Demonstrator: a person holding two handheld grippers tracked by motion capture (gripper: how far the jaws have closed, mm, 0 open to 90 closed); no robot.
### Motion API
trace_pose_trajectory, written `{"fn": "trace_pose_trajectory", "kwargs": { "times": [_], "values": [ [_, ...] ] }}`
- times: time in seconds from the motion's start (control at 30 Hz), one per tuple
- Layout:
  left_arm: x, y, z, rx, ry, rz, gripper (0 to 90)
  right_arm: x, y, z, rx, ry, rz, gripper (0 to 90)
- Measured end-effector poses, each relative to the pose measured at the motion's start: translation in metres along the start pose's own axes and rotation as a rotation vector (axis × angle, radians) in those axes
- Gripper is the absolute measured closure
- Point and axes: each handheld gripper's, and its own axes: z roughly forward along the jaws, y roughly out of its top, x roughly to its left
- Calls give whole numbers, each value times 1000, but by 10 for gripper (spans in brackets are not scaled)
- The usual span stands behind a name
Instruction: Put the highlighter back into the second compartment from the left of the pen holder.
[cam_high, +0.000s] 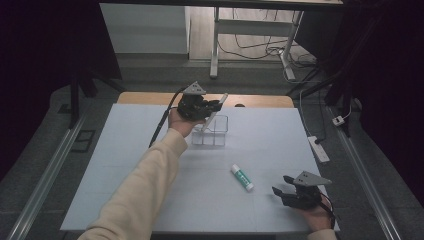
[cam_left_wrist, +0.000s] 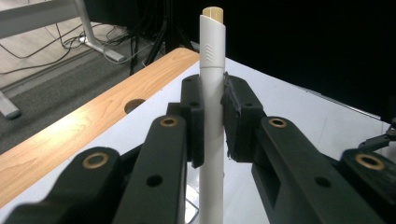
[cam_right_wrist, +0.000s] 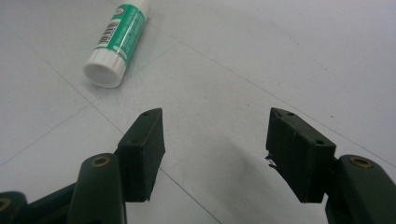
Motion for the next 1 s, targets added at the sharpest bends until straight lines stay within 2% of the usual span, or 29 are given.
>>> {"fn": "trace_pose_trajectory", "kwargs": {
  "times": [0.2, 0.4, 0.47, 0.67, 0.8, 1.0],
  "values": [
    [4, 2, 8, -11, 9, 4, 790, 0, 0, 0, 5, -3, 0, 363],
    [9, 3, 16, -58, 21, -10, 790, 0, 0, 1, 5, -5, 1, 363],
    [10, 2, 17, -76, 41, -7, 790, 0, 0, 1, 6, -5, 2, 363],
    [14, -2, 22, -71, 41, 1, 788, -1, -1, 3, 15, -1, 2, 364],
    [17, -4, 24, -78, 42, -7, 786, 0, -1, 3, 19, -1, -1, 364],
    [24, -9, 29, -64, 49, -21, 778, -1, -1, 3, 21, 4, -1, 364]
  ]
}}
